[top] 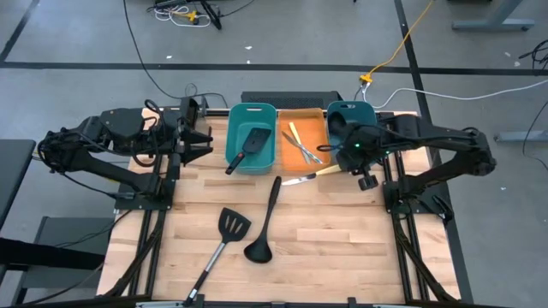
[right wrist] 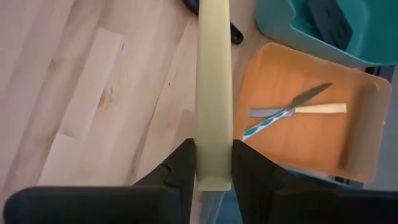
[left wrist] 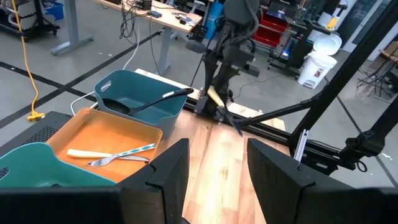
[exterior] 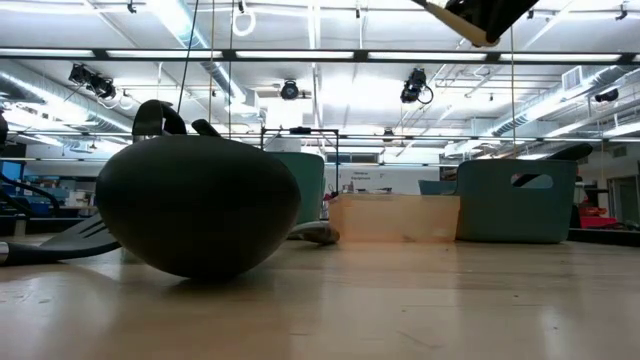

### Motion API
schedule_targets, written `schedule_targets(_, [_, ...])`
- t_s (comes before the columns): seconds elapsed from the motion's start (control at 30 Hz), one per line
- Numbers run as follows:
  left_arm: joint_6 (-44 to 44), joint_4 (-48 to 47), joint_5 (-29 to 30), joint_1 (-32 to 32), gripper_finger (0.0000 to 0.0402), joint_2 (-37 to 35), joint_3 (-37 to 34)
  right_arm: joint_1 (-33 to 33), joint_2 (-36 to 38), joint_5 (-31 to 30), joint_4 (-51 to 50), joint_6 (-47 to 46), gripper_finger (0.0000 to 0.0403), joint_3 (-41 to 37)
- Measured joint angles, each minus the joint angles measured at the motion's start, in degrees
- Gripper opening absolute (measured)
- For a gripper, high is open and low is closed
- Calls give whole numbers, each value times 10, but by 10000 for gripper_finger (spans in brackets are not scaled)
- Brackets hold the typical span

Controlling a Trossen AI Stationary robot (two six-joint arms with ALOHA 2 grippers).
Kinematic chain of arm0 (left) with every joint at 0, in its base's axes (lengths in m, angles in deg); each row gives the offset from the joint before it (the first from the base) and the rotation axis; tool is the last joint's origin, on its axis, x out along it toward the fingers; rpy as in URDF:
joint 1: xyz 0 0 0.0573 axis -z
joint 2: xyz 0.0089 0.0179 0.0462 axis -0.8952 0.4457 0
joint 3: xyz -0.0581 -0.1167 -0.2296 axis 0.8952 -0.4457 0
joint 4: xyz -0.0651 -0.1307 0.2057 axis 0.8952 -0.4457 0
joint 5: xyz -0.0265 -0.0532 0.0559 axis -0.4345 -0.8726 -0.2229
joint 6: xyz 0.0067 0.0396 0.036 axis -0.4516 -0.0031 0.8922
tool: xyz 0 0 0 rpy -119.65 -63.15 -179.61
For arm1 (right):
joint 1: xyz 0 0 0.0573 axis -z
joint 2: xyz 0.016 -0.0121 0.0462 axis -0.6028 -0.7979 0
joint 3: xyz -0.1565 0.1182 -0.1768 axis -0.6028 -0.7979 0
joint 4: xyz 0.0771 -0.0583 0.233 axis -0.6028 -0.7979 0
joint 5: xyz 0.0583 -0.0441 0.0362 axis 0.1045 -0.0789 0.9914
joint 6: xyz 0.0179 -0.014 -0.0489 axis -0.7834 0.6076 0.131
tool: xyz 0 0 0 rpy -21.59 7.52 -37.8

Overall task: Pick & Place Kitchen Items
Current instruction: Put the yellow table knife into the orange bin

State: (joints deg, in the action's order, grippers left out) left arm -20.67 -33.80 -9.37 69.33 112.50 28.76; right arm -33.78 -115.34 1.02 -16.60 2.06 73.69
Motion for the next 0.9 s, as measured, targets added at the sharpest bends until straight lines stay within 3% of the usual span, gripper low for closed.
schedule_targets(0.3, [0,0,13,0,167,0,0,0,40,-30,11,-46,92,0])
schedule_targets(0.9, [0,0,13,0,167,0,0,0,96,-57,124,-188,92,0])
